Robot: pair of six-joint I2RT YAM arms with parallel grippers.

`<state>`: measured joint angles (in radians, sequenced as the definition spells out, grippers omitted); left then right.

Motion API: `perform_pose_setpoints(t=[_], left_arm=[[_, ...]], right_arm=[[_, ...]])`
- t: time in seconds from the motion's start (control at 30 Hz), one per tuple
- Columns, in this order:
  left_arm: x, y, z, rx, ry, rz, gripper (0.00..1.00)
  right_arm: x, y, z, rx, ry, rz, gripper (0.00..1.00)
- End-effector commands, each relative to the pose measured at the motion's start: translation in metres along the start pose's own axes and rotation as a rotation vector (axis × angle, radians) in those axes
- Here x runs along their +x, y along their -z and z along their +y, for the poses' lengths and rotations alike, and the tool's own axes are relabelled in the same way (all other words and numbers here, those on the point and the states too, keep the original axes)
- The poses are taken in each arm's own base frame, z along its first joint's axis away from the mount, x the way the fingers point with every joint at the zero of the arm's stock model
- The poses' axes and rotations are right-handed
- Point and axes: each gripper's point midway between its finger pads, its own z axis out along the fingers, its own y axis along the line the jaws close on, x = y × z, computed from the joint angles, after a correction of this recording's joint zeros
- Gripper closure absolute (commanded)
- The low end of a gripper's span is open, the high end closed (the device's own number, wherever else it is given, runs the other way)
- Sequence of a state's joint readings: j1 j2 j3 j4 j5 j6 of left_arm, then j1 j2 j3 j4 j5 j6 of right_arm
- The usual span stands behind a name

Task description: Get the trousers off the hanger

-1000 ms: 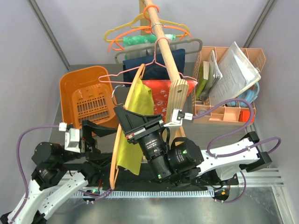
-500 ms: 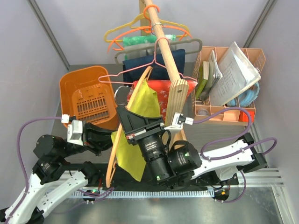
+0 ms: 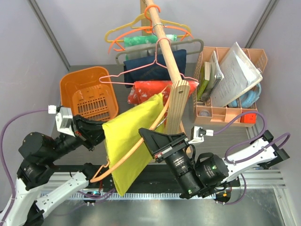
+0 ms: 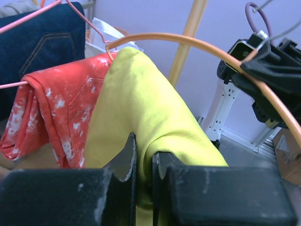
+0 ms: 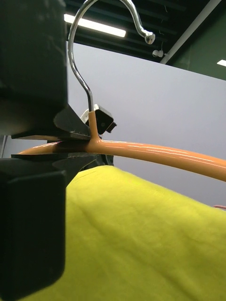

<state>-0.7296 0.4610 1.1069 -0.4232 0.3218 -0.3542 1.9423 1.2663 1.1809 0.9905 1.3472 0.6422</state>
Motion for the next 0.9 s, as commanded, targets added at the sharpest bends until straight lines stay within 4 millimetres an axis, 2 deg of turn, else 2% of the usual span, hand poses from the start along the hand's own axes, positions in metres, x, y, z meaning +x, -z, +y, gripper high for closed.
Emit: perform_pose_setpoints(t=[0.0, 0.03, 0.13, 0.27, 0.37, 0.5, 0.57, 0.63, 0.67, 0.73, 0.77, 0.87], left_arm=[[-0.064, 0.003, 0.011, -0.122, -0.046, -0.179, 1.0], [-0.066, 0.004, 0.011, -0.128, -0.05, -0.181, 1.0], [-0.084, 0.012, 0.009, -0.152, -0.065, -0.218, 1.0], [-0.118, 0.021, -0.005, -0.138, -0.086, -0.262, 1.0], [-0.126, 0.02, -0.011, -0.117, -0.095, -0.263, 1.0], [-0.11, 0.016, -0.014, -0.079, -0.076, -0.226, 1.0], [-0.094, 0.01, -0.013, -0.056, -0.056, -0.192, 1.0], [-0.076, 0.004, -0.013, -0.029, -0.032, -0.149, 1.0], [-0.07, 0.003, -0.012, -0.022, -0.028, -0.134, 1.0], [-0.052, -0.001, -0.011, -0.006, -0.002, -0.099, 1.0], [-0.05, 0.001, -0.013, 0.008, 0.008, -0.103, 1.0], [-0.042, -0.004, -0.027, 0.104, 0.078, -0.102, 1.0]], right_arm=[[-0.006, 0.012, -0.011, 0.034, -0.086, 0.048, 0.99], [-0.01, 0.013, -0.009, 0.036, -0.126, 0.054, 0.99], [-0.006, 0.017, -0.022, 0.028, -0.084, 0.085, 0.99], [-0.004, 0.022, -0.037, 0.04, -0.083, 0.125, 0.99], [-0.007, 0.026, -0.037, 0.012, -0.126, 0.144, 0.99], [0.002, 0.025, -0.018, -0.02, -0.109, 0.176, 0.99], [0.003, 0.024, 0.002, -0.047, -0.123, 0.192, 0.99], [0.01, 0.023, 0.013, -0.07, -0.09, 0.206, 0.99], [0.007, 0.021, 0.028, -0.084, -0.104, 0.204, 0.99], [0.012, 0.02, 0.036, -0.098, -0.052, 0.204, 0.99], [0.01, 0.018, 0.046, -0.107, -0.063, 0.2, 0.99], [0.011, 0.012, 0.052, -0.119, -0.051, 0.185, 0.99]])
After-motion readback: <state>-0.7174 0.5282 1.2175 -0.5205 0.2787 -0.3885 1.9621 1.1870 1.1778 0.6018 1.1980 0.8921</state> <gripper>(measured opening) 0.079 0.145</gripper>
